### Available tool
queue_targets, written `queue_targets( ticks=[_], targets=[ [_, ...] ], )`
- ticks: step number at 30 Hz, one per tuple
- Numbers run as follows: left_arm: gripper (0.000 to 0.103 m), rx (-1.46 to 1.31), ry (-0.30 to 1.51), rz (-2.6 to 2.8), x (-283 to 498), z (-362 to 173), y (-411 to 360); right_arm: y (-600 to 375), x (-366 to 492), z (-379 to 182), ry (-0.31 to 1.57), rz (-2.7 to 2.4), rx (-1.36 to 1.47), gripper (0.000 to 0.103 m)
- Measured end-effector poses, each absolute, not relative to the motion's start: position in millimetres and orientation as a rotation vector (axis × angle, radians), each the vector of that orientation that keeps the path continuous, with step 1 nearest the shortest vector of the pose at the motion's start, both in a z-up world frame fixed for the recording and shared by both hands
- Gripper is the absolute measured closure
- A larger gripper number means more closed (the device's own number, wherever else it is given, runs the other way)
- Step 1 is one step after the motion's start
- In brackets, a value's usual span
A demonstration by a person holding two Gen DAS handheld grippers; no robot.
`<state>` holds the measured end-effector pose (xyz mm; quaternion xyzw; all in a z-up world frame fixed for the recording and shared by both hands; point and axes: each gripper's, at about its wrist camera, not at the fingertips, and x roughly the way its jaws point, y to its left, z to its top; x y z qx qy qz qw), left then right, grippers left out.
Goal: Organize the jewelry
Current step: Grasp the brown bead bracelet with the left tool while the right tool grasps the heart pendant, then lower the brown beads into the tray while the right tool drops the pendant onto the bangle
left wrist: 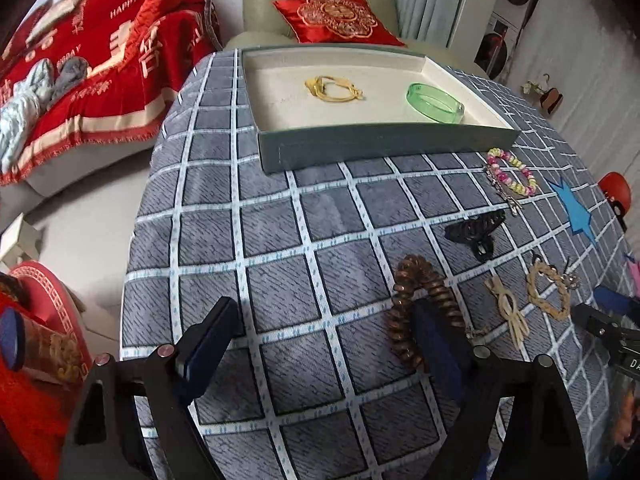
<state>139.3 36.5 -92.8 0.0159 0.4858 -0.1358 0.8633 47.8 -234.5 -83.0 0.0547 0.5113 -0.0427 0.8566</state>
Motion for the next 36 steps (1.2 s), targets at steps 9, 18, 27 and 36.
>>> queue_targets(
  ticks=[9,18,27,36],
  targets=[
    [0.014,0.074,1.006,-0.304,140.5,-92.4,22.6,-217.1,66.2,-85.3,1.055,-0.053,0.031,0.034],
    [0.076,0.067,0.993,-0.332,138.8,-86.6,16.4,-214.6,68.9,-81.6,1.052,-0.063,0.042,0.068],
    [0.076,-0.035,0.976,-0.377,133.7,-71.4,28.5,-229.5,60.3,-69.2,1.037,-0.037,0.163,0.084],
    [0.076,-0.055,0.923,-0.388,127.4,-45.1,29.6,-246.4,55.2,-56.9,1.005,-0.02,0.268,0.084]
  ],
)
